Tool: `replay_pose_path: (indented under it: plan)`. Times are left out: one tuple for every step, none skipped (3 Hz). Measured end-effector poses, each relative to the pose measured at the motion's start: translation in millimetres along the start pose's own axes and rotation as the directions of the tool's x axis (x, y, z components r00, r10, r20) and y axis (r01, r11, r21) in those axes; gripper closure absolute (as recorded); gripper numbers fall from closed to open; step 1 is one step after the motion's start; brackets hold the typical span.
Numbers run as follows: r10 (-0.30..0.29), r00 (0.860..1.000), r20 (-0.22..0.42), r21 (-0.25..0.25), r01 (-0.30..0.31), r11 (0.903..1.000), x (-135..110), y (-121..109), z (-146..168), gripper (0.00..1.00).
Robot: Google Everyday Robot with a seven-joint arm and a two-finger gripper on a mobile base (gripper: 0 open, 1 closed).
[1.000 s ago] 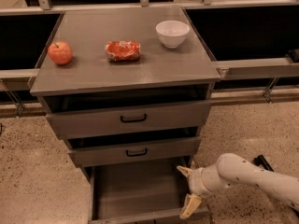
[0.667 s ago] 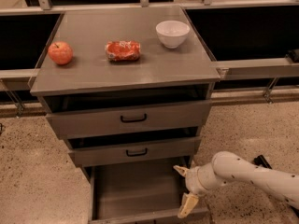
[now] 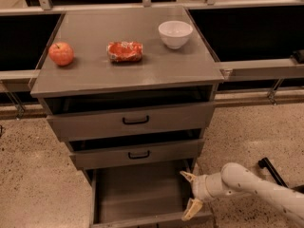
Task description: Close bottom drawer
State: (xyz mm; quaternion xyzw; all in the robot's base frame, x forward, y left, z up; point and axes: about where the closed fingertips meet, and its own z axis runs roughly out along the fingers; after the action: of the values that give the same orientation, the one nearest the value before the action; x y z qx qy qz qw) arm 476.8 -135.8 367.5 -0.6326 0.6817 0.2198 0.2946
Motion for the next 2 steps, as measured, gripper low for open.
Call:
replay_pose_path:
  plan:
    - [0.033,0.995,0.090,-0.030,-0.030,0.9991,63.4,19.0,63.2,0.03]
    - [0.061,0.990,0.124,-0.069,-0.052,0.9963,94.7,34.3,98.3,0.26]
